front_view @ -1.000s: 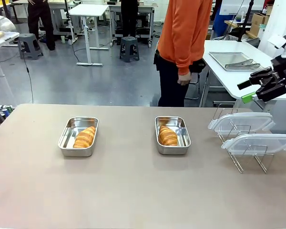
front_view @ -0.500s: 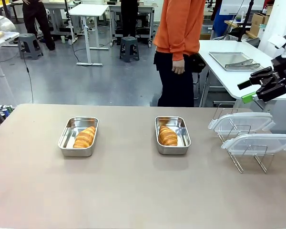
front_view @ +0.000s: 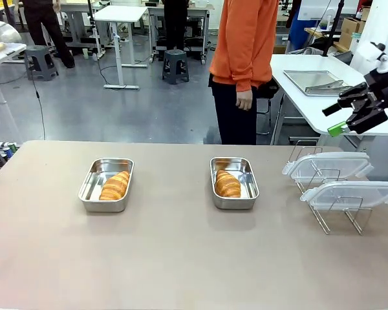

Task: Place the bread in airtight containers.
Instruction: Pick up one Airtight Container lid and hand it to the human.

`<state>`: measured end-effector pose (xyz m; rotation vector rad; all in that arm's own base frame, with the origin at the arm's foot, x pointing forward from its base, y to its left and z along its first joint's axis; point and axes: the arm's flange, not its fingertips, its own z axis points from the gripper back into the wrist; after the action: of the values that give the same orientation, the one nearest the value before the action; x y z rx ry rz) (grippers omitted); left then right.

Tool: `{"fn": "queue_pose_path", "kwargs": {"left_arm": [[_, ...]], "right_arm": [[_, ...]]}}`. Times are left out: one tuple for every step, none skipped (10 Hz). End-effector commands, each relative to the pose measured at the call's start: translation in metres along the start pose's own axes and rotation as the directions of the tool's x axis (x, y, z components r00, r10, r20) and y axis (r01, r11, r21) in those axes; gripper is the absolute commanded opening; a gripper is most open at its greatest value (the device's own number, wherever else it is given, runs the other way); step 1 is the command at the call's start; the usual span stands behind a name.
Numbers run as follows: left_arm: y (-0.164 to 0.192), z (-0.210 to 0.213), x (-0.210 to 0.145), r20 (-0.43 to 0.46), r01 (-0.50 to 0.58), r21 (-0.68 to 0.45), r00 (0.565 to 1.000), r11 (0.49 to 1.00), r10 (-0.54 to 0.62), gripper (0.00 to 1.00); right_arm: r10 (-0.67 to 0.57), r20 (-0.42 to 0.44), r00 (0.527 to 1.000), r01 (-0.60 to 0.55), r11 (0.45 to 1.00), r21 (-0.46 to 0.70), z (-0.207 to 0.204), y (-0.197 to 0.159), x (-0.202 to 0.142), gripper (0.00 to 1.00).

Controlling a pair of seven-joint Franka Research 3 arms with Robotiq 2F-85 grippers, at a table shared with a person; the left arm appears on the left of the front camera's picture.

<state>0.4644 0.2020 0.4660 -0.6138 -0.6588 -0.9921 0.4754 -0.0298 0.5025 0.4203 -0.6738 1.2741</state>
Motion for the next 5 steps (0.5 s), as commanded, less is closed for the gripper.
{"fn": "queue_pose_path", "kwargs": {"left_arm": [[-0.002,0.001,0.003,-0.014,-0.013,0.006,1.000,1.000,0.013,1.00],[-0.002,0.001,0.003,-0.014,-0.013,0.006,1.000,1.000,0.013,1.00],[-0.002,0.001,0.003,-0.014,-0.013,0.006,1.000,1.000,0.013,1.00],[-0.002,0.001,0.003,-0.014,-0.013,0.006,1.000,1.000,0.013,1.00],[-0.002,0.001,0.003,-0.014,-0.013,0.006,1.000,1.000,0.013,1.00]], "right_arm": [[0.127,-0.211,0.969,-0.138,0.990,-0.039,-0.013,-0.027,0.012,1.00],[0.188,-0.324,0.927,-0.199,0.980,-0.001,-0.023,-0.034,0.016,1.00],[0.220,-0.413,0.884,-0.234,0.972,0.018,-0.031,-0.033,0.016,1.00],[0.228,-0.470,0.853,-0.244,0.969,0.026,-0.036,-0.030,0.014,1.00],[0.225,-0.501,0.836,-0.242,0.970,0.031,-0.038,-0.027,0.011,1.00]]}}
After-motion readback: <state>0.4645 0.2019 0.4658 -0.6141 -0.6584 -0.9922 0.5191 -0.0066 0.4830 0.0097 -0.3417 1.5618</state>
